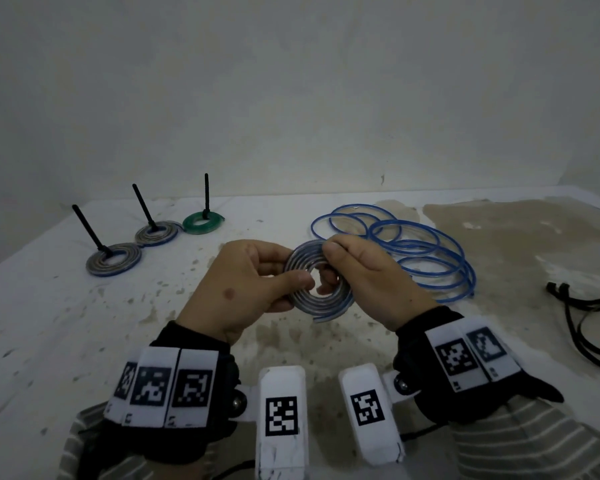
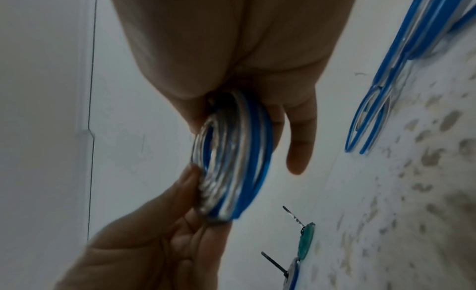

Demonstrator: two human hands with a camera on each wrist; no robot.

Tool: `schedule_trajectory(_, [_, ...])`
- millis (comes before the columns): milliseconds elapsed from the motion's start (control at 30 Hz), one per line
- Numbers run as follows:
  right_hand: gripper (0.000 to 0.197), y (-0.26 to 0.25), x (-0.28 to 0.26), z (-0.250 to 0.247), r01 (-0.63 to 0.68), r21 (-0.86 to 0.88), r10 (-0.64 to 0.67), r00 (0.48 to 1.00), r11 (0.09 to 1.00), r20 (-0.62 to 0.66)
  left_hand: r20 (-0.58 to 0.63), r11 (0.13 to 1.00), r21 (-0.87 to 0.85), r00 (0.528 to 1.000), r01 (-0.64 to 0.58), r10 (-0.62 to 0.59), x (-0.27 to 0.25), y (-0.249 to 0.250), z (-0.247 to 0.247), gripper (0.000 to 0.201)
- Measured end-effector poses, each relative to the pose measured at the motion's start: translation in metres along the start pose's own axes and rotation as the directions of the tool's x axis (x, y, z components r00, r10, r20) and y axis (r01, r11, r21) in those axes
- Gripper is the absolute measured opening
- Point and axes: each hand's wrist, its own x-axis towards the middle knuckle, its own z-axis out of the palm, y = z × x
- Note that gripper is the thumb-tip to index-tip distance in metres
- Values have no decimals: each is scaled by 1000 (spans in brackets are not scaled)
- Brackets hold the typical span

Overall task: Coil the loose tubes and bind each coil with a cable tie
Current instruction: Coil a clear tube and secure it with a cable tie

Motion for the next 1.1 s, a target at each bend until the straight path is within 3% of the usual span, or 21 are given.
schedule_trajectory(133, [41, 3, 2, -3, -25, 152, 35, 997, 988, -63, -42, 990, -140, 999, 21, -27, 2, -1, 6, 11])
schedule_trajectory(400, [41, 3, 2, -12, 24, 116, -12, 994, 993, -107, -83, 970, -242, 996, -5, -16, 3, -2, 9, 25])
schedule_trajectory(533, [35, 3, 3, -6, -42, 344, 66, 996, 938, -60, -144, 950, -311, 989, -26, -21, 5, -3, 13, 23])
schedule_trajectory(667, [37, 2, 4, -4, -111, 381, 155, 984, 918, -87, -179, 928, -373, 983, -25, -45, 7, -3, 20, 23])
schedule_trajectory(767, [40, 1, 5, -7, -116, 282, 163, 975, 953, -150, -146, 916, -402, 988, -15, -48, 7, 0, 23, 27])
schedule_trajectory(967, [41, 1, 4, -17, -62, -73, 51, 987, 995, -149, 104, 944, -322, 994, 73, -41, 11, 10, 23, 32])
schedule_trajectory(1100, [41, -1, 0, -30, -56, -236, 18, 987, 970, -162, 155, 859, -483, 982, 167, -104, 18, 19, 39, 25])
